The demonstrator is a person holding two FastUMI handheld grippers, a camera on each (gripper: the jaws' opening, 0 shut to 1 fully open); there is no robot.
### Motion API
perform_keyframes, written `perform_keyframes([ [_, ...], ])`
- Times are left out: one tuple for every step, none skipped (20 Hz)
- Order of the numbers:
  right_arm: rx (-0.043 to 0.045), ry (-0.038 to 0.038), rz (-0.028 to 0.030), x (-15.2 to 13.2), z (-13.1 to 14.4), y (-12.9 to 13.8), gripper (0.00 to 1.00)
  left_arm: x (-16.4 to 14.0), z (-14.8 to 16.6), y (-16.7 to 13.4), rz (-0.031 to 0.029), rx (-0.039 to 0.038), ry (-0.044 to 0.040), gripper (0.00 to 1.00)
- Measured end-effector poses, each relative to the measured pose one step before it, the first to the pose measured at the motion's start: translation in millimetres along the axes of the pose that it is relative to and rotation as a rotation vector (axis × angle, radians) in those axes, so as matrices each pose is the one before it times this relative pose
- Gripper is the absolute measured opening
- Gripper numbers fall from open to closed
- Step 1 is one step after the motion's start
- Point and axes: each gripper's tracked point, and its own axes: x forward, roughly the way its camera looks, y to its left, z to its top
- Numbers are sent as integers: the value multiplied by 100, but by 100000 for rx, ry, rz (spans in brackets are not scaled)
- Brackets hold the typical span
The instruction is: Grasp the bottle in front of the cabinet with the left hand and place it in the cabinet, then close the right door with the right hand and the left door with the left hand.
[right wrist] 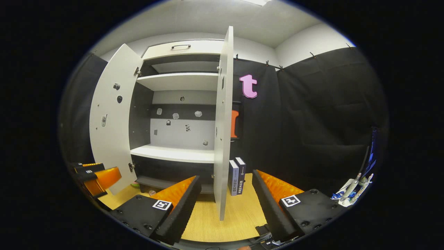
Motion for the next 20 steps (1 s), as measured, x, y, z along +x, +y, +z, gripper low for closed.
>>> perform_keyframes([
  [-206, 148, -140, 58, -4, -137, 98, 480, -953, 65, -22, 700, 1147, 95],
  [-159, 14, -85, 12, -1, -21, 98, 662, -1102, 144, 57, 492, 1281, 95],
  [-267, -84, -124, 32, 66, -103, 98, 593, -1158, 120, -108, -207, 1559, 95],
  [-315, -54, -204, 96, 54, -146, 98, 586, -1367, 122, 43, -531, 1967, 95],
  [-381, -52, -206, 96, 22, -107, 98, 758, -1225, 168, 155, -599, 2045, 95],
  [-401, -44, -193, 52, 5, -93, 98, 703, -1400, 79, -455, -792, 2246, 95],
  [-529, 94, -257, 27, -12, -134, 98, 769, -1087, 70, -316, -1082, 1412, 95],
  [-478, 153, -261, 96, -40, -187, 98, 662, -1038, 153, -246, -874, 1573, 95],
  [-293, 194, -208, 69, -14, -119, 98, 694, -1020, 186, -165, -249, 1174, 95],
  [-124, 203, -211, 66, -53, -131, 98, 839, -1037, 247, 368, 509, 1169, 95],
  [-101, 158, -203, 90, -20, -108, 98, 764, -1091, 280, 791, 1016, 1420, 95],
  [-114, 120, -272, 54, -7, -195, 98, 806, -1292, 347, 850, 1081, 1884, 95],
  [-125, 185, -332, 86, 16, -172, 98, 832, -1148, 388, 821, 564, 2384, 95],
  [-207, 217, -428, 81, 10, -143, 98, 790, -1264, 417, 1087, 237, 2531, 95],
  [-416, -115, -593, 61, 54, -244, 98, 692, -1097, 343, 898, 292, 2054, 95],
  [-329, -168, -787, 65, 114, -289, 98, 578, -978, 44, 6, 640, 1753, 95],
  [-209, -20, -711, 60, 1, -295, 98, 634, -879, 10, -176, 430, 1824, 95],
  [-101, 171, -563, 66, -111, -150, 98, 644, -939, 29, -463, 214, 1827, 95],
  [-60, 362, -459, 93, -10, -195, 98, 640, -678, -28, -551, 36, 1514, 95],
  [-119, 430, -361, 41, -133, -189, 98, 531, -649, -46, -257, -120, 1331, 95],
])
